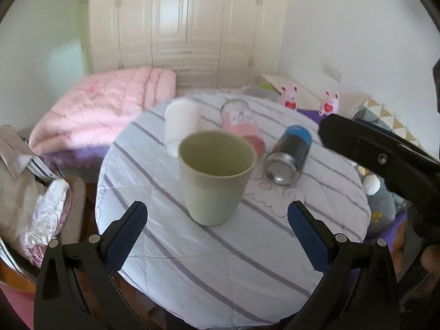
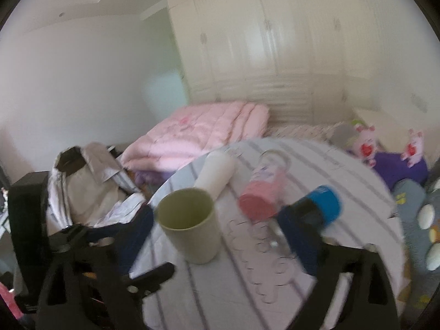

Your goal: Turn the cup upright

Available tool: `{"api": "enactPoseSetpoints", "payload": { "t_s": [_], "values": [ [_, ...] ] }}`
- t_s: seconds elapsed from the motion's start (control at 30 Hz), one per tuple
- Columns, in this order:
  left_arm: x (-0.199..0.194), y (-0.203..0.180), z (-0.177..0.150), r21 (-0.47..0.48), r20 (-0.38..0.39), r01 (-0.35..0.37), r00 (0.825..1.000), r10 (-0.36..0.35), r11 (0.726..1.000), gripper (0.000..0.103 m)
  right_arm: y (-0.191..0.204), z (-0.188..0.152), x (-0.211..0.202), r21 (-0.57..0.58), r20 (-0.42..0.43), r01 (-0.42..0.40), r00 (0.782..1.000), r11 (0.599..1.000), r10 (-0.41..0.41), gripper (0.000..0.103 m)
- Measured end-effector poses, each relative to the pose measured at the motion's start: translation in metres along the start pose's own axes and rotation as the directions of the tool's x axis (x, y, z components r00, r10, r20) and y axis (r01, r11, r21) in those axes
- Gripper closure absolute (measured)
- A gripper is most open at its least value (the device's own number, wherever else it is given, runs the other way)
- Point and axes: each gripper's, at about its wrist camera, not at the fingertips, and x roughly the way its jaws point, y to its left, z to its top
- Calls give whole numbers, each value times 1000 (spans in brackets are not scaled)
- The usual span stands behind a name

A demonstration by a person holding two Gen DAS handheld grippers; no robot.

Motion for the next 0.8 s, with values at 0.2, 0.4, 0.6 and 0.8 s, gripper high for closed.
{"api": "enactPoseSetpoints", "payload": {
  "t_s": [0.2,0.4,0.6,0.8],
  "values": [
    [-26,-24,-2,32,97,-32,995,29,999,0,-10,-4,-41,-35,131,164,979,986,-158,0],
    [-33,-33,-5,2,122,-3,993,3,1000,0,-16,-12,-60,-50,221,307,931,950,-289,0],
    [-36,-38,-7,1,126,-29,992,28,1000,0,-23,-20,-68,-23,240,386,898,922,-370,0],
    [-40,-41,-6,2,148,-44,988,44,999,0,-28,-22,-69,4,215,400,895,916,-391,0]
  ]
}}
